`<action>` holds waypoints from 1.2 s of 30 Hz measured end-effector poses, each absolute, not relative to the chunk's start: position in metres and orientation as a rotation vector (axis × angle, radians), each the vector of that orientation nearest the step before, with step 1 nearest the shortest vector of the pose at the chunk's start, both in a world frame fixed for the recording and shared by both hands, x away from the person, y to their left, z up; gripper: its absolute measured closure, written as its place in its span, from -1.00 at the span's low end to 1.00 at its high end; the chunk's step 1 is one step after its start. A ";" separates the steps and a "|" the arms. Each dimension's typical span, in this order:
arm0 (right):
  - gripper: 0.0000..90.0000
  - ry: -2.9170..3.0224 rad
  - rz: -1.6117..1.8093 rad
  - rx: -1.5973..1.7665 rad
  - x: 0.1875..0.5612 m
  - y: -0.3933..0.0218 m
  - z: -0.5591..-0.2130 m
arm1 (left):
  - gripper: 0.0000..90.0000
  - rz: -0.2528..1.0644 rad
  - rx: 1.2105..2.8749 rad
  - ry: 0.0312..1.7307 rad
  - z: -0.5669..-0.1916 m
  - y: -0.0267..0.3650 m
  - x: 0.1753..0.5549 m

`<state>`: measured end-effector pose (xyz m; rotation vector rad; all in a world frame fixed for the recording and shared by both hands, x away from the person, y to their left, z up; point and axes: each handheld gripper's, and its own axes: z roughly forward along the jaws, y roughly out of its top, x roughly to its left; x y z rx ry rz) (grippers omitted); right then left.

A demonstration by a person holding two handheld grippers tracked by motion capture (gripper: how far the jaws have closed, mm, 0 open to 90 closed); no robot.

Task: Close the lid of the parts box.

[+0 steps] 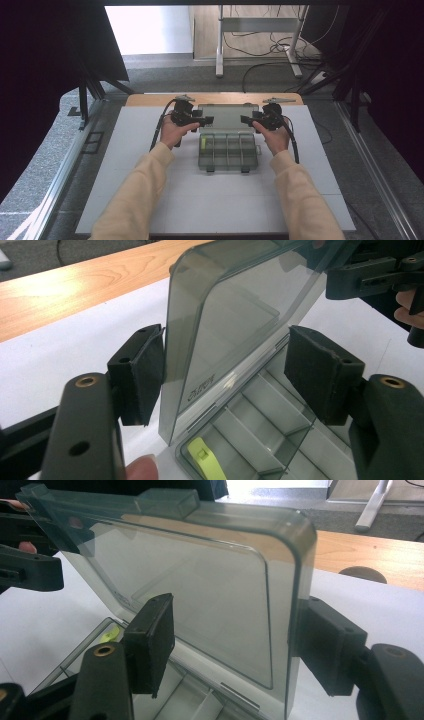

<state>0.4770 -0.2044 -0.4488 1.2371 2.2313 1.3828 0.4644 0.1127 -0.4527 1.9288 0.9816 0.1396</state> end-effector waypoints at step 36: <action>-0.20 2.234 1.385 1.220 0.473 -0.206 -0.448 | 0.92 0.242 1.785 1.135 -0.456 0.148 0.459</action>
